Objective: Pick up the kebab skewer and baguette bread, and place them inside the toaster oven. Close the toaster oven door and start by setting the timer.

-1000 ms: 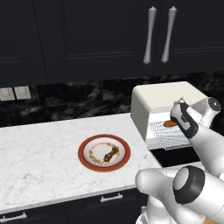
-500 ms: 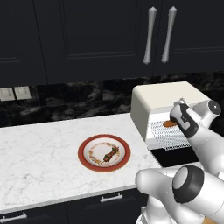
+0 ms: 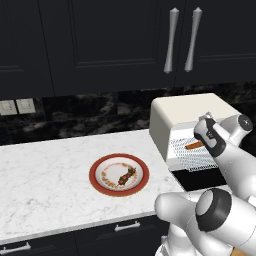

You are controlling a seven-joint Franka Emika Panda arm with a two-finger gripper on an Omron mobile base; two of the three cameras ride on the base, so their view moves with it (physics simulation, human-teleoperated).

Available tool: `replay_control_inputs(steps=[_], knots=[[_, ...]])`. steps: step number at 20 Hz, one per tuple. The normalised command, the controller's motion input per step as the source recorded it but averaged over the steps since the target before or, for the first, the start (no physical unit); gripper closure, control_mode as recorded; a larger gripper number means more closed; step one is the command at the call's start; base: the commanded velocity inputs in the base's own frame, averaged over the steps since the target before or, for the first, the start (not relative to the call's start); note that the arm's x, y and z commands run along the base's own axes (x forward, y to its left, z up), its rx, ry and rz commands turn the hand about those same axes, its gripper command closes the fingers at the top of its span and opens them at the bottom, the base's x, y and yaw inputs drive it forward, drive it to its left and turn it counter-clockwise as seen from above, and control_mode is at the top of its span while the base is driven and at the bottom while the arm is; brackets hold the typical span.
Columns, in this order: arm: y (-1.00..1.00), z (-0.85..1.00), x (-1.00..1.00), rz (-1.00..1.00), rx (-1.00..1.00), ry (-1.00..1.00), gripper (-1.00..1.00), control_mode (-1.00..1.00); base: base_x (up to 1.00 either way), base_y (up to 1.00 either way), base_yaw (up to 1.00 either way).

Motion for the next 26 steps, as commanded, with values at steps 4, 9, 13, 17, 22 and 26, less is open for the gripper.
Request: replay_control_inputs(steps=[4,9,13,17,22,26], knots=[[0.00,0.05,-0.19,0.00,0.00,0.00,-1.00,-1.00,0.00,0.00,0.00],[0.00,0.31,-0.60,0.00,0.00,0.03,-1.00,-1.00,0.00,0.00,0.00],[0.50,0.13,-0.45,0.04,0.00,0.10,-1.00,-1.00,0.00,0.00,0.00],[0.78,0.00,-0.29,0.15,0.00,0.15,-1.00,-1.00,0.00,0.00,0.00],[0.91,0.00,-0.12,0.18,0.00,0.15,-1.00,-1.00,0.00,0.00,0.00],[1.00,0.00,0.00,0.17,0.00,0.09,-1.00,-1.00,0.00,0.00,0.00]])
